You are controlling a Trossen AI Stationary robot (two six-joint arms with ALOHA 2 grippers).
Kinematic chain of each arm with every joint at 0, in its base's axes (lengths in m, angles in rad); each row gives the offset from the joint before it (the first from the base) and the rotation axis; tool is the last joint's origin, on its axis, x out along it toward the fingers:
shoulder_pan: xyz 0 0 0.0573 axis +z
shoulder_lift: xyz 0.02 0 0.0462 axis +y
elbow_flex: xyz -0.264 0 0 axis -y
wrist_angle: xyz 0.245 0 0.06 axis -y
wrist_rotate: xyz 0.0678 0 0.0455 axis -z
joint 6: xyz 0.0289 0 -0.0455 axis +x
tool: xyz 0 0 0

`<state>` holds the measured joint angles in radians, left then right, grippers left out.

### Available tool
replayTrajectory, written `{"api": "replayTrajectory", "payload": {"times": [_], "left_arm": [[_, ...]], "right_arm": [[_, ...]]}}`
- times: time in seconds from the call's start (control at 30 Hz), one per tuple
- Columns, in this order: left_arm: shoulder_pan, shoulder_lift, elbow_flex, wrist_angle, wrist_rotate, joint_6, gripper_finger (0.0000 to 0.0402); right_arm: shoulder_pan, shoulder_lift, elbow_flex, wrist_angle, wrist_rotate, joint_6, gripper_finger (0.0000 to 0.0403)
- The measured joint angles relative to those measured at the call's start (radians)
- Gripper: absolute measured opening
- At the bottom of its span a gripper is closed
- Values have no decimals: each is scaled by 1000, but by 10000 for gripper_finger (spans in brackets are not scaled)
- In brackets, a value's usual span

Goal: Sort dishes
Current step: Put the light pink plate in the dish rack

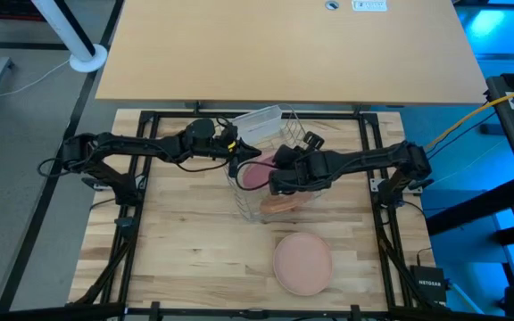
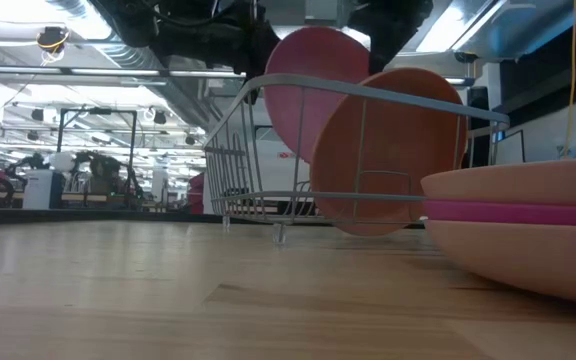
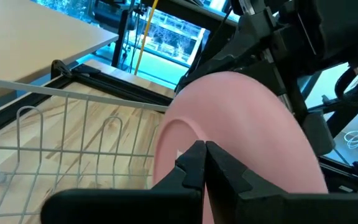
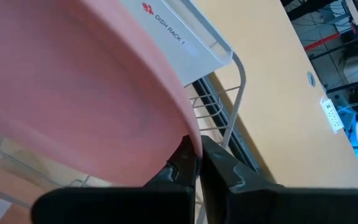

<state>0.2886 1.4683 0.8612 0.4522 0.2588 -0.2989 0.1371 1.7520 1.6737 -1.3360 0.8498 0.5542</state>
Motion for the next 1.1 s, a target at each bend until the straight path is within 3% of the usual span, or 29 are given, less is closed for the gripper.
{"api": "replayTrajectory", "payload": {"times": [0.3,0.87,1.1], "left_arm": [[0,0,0,0,0,5,1],[0,1,0,0,0,23,1],[0,1,0,0,0,23,1]], "right_arm": [[0,0,0,-27,4,96,6],[1,0,-2,-26,-47,104,6],[1,-5,-113,1,-39,114,6]]}}
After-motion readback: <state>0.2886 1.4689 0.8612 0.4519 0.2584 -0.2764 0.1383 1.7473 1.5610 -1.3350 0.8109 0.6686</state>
